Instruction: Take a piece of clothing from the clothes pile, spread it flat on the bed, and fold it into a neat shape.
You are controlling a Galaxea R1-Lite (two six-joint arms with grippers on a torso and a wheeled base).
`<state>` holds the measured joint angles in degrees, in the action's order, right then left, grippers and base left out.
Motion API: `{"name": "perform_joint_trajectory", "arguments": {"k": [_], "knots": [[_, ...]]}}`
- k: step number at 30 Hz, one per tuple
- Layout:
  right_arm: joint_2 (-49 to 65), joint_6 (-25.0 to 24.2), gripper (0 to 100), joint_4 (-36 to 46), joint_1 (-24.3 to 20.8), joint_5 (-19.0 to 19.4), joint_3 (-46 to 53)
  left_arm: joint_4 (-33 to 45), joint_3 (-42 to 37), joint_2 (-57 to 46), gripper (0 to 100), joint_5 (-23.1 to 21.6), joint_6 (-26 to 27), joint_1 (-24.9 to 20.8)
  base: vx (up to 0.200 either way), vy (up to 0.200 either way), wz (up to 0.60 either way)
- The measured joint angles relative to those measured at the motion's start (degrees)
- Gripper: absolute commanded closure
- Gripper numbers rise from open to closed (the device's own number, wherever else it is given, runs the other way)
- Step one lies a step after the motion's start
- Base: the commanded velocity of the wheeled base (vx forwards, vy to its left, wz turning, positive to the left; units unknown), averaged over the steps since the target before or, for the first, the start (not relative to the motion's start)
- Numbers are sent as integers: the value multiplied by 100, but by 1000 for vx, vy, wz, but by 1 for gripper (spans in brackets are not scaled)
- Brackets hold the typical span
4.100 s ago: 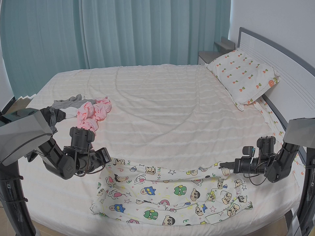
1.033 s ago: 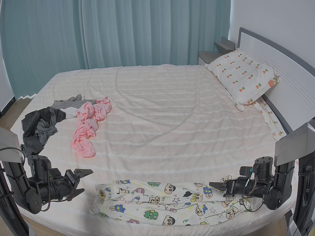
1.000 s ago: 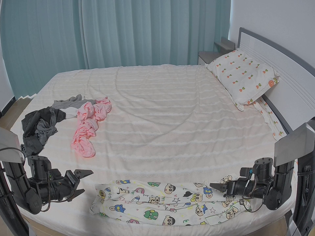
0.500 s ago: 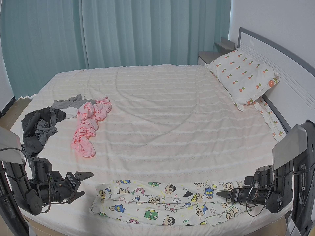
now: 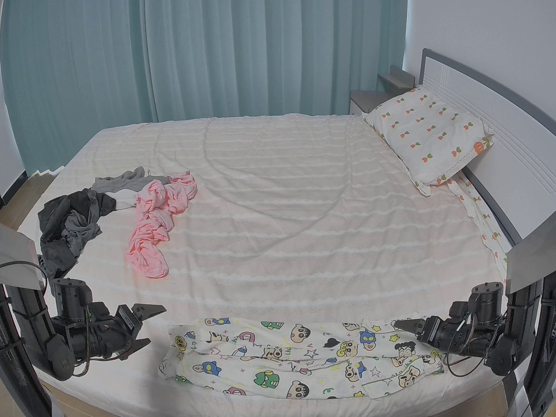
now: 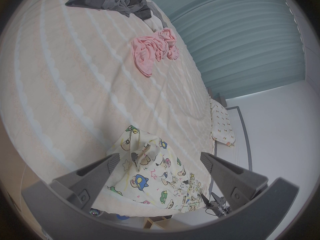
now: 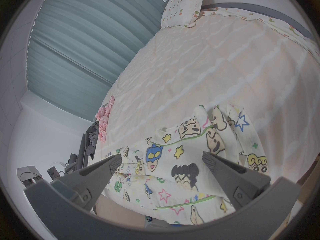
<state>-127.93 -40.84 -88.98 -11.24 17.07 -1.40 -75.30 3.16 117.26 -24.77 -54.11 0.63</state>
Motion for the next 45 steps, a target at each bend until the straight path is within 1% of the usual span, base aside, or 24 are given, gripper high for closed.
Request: {"name": "perform_joint_trajectory", "arguments": {"k": [4,9,16,37,42,45], "knots": [[117,-141,0,0,-163,-5,28,0,1,2,0,6,0,-33,-200,0,0],[196,-194,0,2,-323,-34,39,1,26,7,0,17,6,-56,0,0,0],[224,-191,0,2,-358,-32,39,0,94,32,0,26,-22,-149,0,0,0],[249,-180,0,0,-369,-29,39,-38,146,77,0,34,-10,-162,0,200,0],[271,-178,0,2,-358,-35,39,-84,180,106,0,30,-5,-193,0,0,0],[293,-177,0,0,-358,-35,39,-73,266,121,0,151,1,-424,0,0,0]]}}
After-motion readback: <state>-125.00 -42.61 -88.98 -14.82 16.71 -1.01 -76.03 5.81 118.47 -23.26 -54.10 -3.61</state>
